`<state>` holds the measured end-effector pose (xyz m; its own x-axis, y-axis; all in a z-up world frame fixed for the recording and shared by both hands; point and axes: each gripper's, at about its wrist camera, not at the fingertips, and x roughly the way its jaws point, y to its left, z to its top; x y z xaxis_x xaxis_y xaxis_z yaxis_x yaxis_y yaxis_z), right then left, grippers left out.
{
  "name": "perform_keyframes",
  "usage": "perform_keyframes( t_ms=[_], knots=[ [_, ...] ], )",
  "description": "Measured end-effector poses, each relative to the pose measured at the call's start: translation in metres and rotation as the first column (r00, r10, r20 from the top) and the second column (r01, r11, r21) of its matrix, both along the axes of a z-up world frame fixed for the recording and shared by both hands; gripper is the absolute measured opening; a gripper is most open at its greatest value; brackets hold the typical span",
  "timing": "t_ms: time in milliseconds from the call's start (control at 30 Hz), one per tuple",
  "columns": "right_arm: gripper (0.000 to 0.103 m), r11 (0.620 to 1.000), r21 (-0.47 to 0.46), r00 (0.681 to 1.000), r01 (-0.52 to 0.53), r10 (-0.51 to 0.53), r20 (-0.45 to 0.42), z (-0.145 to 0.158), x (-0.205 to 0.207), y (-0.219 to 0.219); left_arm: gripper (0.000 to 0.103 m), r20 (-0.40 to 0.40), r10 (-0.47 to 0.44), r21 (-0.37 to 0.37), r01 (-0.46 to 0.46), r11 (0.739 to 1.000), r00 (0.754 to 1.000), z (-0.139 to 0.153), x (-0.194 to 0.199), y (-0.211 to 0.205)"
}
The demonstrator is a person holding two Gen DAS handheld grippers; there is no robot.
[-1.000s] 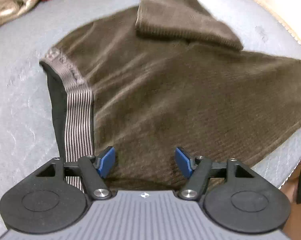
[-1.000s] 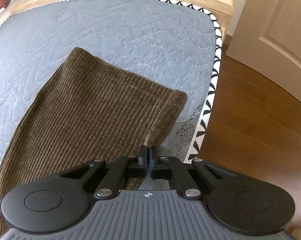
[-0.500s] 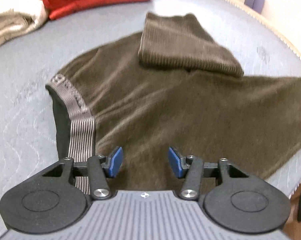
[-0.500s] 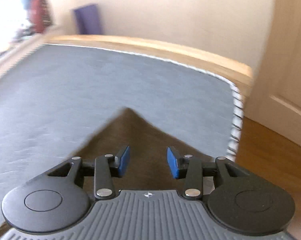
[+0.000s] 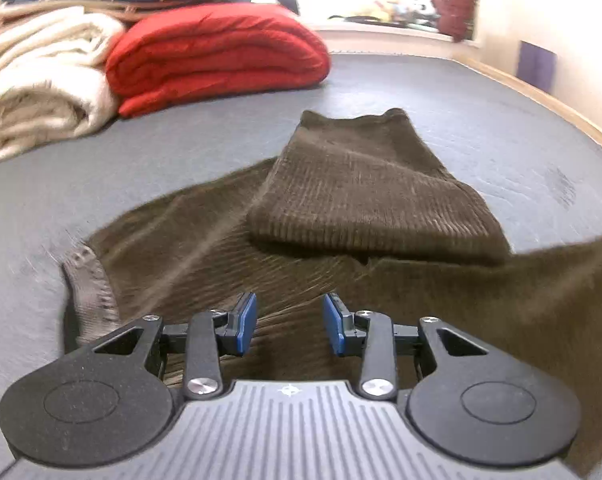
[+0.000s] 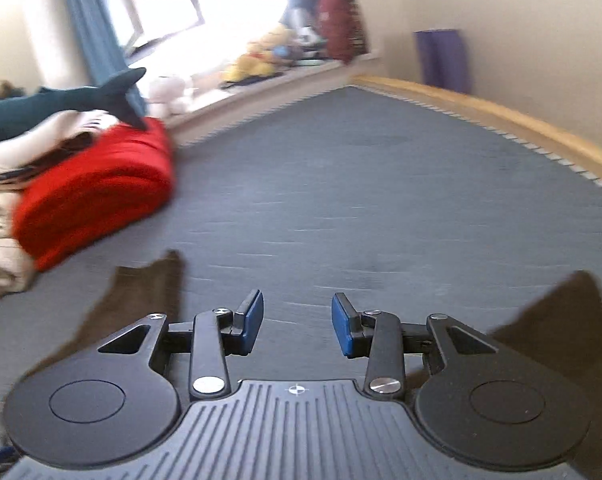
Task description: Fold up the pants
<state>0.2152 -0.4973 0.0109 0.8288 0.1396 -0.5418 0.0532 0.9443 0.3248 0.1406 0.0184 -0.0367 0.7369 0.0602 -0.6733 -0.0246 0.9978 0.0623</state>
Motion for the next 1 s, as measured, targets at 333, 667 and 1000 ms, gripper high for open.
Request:
perform_keyframes(
  t_ms=[333, 667, 1000],
  knots=[
    [0.040, 0.982, 0.059, 0.982, -0.179, 0.182, -0.048, -0.005, 0.060, 0.066, 0.013, 0.109, -0.037, 0.104, 0.026, 0.994, 0.993, -0.070, -0.017, -0.027],
    [0.026, 0.960, 0.166, 0.958, -0.227, 0.251, -0.141, -0.059, 0.147, 0.115, 0.013, 0.125, -0.035, 0.070, 0.026, 0.997, 0.992, -0.073, -0.017, -0.022],
    [0.035, 0.942, 0.241, 0.910, -0.233, 0.299, -0.287, -0.131, 0.215, 0.155, 0.013, 0.126, -0.039, 0.086, 0.028, 0.996, 0.991, -0.075, -0.017, -0.025]
  ],
)
